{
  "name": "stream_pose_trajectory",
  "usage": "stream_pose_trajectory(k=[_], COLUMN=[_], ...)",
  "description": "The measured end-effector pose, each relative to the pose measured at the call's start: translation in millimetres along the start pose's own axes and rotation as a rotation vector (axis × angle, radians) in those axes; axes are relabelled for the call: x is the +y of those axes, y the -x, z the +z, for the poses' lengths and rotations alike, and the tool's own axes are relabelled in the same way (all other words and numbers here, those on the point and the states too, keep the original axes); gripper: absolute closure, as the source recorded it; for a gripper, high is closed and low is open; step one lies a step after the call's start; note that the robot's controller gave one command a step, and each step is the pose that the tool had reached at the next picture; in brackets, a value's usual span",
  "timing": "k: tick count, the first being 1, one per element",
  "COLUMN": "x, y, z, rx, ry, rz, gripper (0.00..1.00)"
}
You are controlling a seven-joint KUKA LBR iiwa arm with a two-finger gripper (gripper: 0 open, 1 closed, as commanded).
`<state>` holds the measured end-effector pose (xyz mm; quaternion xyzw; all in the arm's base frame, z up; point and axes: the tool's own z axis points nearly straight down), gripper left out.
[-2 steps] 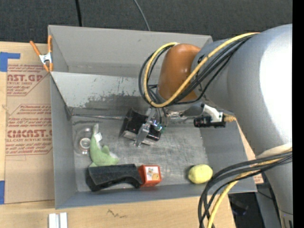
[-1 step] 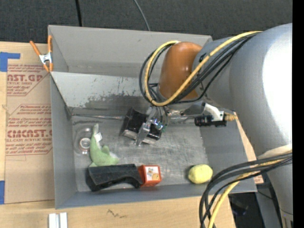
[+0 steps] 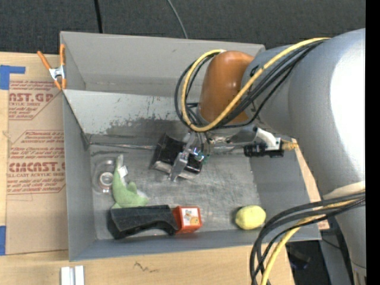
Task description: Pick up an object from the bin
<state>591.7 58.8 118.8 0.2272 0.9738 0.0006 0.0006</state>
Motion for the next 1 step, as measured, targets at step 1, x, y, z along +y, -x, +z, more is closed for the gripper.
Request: stream_pose_trajectory(k=[1], x=[-0.9], y=[-1.7], z=[-7.8], rx=[0.007], ry=[-0.004], rz=[0.0], gripper=[1.0])
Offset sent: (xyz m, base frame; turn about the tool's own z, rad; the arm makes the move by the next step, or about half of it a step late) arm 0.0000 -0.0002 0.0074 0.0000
